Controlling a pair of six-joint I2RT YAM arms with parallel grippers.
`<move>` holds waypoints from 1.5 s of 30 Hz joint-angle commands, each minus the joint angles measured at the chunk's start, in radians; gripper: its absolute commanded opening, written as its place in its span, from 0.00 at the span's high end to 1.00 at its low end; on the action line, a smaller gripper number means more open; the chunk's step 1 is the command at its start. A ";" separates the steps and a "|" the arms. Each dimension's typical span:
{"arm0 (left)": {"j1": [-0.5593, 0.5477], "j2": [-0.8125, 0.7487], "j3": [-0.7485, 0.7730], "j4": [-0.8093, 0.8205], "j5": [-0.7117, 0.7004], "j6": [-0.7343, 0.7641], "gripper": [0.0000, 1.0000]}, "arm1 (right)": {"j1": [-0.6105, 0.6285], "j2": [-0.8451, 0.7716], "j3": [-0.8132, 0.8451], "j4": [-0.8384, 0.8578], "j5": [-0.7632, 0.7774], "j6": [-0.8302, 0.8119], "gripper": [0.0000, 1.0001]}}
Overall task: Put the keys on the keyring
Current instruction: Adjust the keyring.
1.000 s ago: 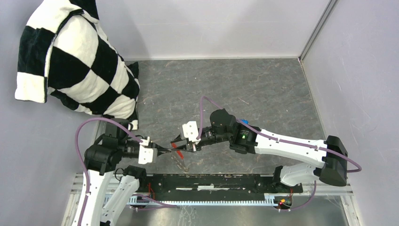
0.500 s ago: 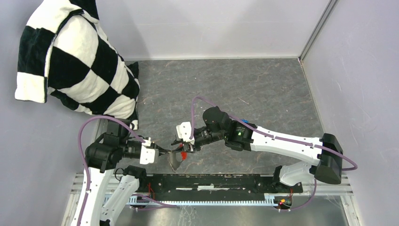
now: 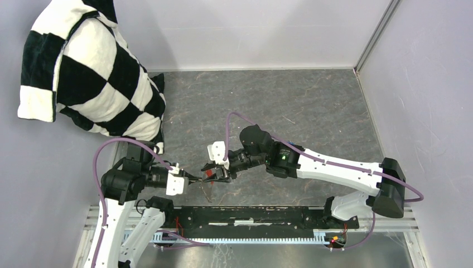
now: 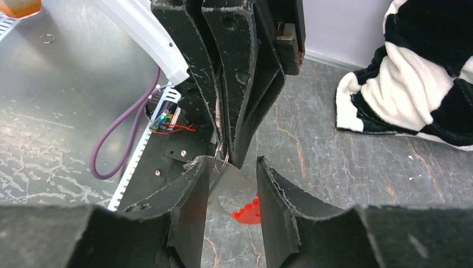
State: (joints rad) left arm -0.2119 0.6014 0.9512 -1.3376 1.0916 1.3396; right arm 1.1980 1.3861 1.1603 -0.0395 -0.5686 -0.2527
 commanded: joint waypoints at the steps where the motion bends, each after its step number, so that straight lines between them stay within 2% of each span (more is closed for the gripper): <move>1: -0.003 0.006 0.028 0.008 -0.004 0.056 0.98 | 0.011 0.013 0.057 0.027 -0.027 0.024 0.58; 11: -0.003 0.005 0.024 0.039 -0.007 0.040 0.98 | 0.018 0.056 0.087 -0.018 -0.037 0.024 0.66; 14: -0.003 0.001 0.026 0.039 -0.007 0.039 0.98 | 0.018 0.068 0.098 -0.030 -0.014 0.016 0.79; 17: -0.003 -0.004 0.025 0.038 -0.003 0.033 0.98 | 0.018 0.055 0.084 -0.017 0.019 0.006 0.96; 18: -0.003 -0.006 0.023 0.039 0.000 0.031 0.98 | 0.018 0.040 0.065 0.013 0.034 0.009 0.99; 20: -0.003 -0.014 0.013 0.037 0.006 0.028 0.96 | 0.017 0.002 0.013 0.091 0.061 0.021 1.00; 22: -0.003 -0.022 0.002 0.040 0.017 0.020 0.83 | 0.017 -0.035 -0.049 0.182 0.073 0.044 0.99; 24: -0.003 -0.029 -0.009 0.071 0.034 -0.030 0.76 | 0.017 -0.063 -0.111 0.284 0.082 0.084 1.00; 26: -0.003 -0.037 -0.020 0.139 0.050 -0.140 0.74 | 0.016 -0.088 -0.186 0.419 0.083 0.135 0.99; 31: -0.003 -0.059 -0.032 0.249 0.101 -0.320 0.75 | 0.017 -0.101 -0.321 0.722 0.077 0.249 1.00; 35: -0.002 -0.058 -0.019 0.262 0.141 -0.363 0.78 | 0.017 -0.077 -0.365 0.871 0.074 0.321 1.00; 37: -0.003 -0.058 -0.016 0.250 0.146 -0.359 0.79 | 0.016 -0.069 -0.397 0.969 0.084 0.353 0.99; 41: -0.003 -0.059 -0.015 0.183 0.136 -0.281 0.81 | 0.017 -0.051 -0.420 1.063 0.103 0.391 0.99; 45: -0.003 -0.053 0.000 0.173 0.133 -0.257 0.81 | 0.016 -0.026 -0.418 1.080 0.095 0.411 0.99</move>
State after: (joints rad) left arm -0.2119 0.5476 0.9222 -1.1374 1.1889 1.0515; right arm 1.2148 1.3418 0.7441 0.8989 -0.4877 0.1112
